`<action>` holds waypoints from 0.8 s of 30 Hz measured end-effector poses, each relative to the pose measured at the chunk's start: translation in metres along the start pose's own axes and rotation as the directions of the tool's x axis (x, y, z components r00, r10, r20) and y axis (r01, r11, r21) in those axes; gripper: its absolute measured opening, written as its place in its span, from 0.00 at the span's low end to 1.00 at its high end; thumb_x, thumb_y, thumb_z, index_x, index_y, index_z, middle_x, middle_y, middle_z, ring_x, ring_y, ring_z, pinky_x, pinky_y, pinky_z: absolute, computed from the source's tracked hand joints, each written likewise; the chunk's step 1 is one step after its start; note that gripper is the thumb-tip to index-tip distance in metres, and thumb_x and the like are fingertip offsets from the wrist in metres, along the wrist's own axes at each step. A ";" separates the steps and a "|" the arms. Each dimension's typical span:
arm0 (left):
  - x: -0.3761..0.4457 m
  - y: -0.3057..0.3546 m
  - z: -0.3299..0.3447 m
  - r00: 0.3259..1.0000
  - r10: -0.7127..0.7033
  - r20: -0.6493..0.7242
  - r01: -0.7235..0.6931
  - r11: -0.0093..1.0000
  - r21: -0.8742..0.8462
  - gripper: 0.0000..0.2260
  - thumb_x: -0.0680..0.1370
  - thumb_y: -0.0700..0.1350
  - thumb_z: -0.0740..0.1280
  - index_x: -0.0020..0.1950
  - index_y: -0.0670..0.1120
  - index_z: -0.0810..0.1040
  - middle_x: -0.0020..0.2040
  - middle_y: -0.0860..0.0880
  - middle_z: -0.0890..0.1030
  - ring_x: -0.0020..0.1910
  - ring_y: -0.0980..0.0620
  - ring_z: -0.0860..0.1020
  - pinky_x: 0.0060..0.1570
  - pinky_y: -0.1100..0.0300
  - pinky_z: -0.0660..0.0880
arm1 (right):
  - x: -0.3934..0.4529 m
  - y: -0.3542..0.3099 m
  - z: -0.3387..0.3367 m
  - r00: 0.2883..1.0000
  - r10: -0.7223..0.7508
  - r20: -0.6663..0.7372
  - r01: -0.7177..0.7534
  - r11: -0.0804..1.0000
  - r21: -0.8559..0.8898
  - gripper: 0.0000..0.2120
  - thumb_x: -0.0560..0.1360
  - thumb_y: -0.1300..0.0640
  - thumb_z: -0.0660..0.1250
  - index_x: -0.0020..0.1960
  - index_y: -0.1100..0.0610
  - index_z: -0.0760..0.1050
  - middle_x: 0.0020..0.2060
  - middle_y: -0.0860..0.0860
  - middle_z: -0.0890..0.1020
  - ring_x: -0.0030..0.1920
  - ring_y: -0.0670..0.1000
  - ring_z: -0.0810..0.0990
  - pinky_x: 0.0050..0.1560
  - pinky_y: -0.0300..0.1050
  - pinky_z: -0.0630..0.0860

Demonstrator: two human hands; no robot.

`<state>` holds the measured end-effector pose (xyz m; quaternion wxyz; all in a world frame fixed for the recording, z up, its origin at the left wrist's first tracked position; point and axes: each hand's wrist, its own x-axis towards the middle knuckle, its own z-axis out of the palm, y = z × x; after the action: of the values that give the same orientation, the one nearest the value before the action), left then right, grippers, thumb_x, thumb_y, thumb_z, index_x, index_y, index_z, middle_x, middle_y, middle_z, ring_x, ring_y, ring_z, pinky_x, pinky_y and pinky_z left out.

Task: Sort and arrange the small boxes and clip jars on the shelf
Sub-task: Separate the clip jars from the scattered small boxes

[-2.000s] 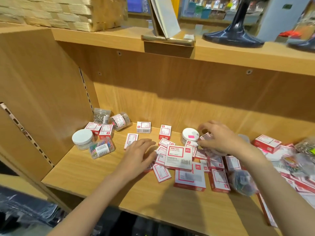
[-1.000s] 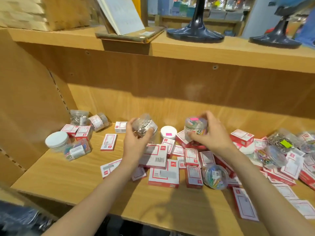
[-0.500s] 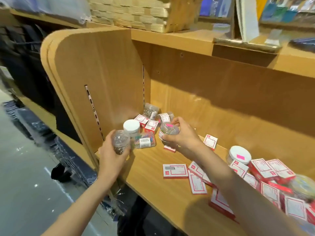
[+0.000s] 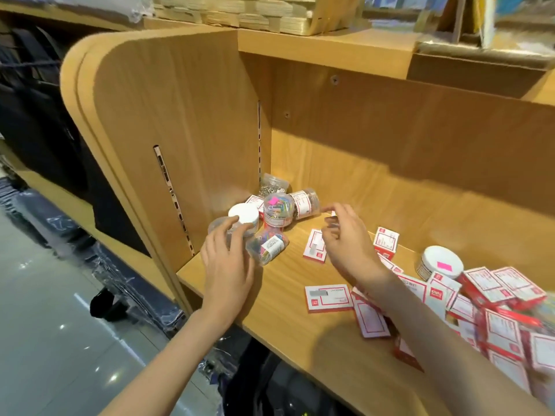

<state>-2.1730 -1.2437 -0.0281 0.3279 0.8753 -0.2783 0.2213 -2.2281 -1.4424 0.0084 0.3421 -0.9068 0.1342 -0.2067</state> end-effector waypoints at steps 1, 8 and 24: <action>0.002 0.005 0.003 1.000 0.013 0.014 -0.013 1.000 -0.027 0.24 0.69 0.33 0.69 0.62 0.45 0.68 0.62 0.41 0.70 0.61 0.45 0.65 0.59 0.46 0.66 | -0.007 0.005 -0.013 0.999 0.032 -0.021 -0.032 0.999 -0.019 0.13 0.75 0.65 0.59 0.58 0.55 0.70 0.52 0.47 0.70 0.50 0.46 0.75 0.52 0.37 0.71; 0.004 0.058 0.031 0.958 0.146 0.249 -0.040 0.921 -0.388 0.17 0.76 0.39 0.63 0.65 0.46 0.68 0.61 0.50 0.72 0.60 0.54 0.69 0.58 0.60 0.66 | -0.058 0.052 -0.114 0.910 0.344 -0.233 -0.414 0.785 -0.460 0.13 0.74 0.54 0.65 0.55 0.59 0.73 0.52 0.57 0.76 0.56 0.59 0.72 0.52 0.47 0.65; -0.015 0.038 0.024 0.933 0.120 0.339 -0.083 0.989 -0.123 0.13 0.76 0.44 0.61 0.60 0.45 0.74 0.57 0.48 0.75 0.57 0.48 0.72 0.55 0.54 0.67 | -0.020 0.011 -0.078 0.989 0.129 0.066 -0.114 0.974 -0.198 0.18 0.65 0.53 0.75 0.47 0.52 0.67 0.45 0.46 0.67 0.45 0.47 0.67 0.33 0.32 0.60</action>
<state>-2.2027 -1.2794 -0.0362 0.3081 0.8662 -0.3879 0.0656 -2.2827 -1.4867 0.0488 0.2694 -0.9331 0.1956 -0.1357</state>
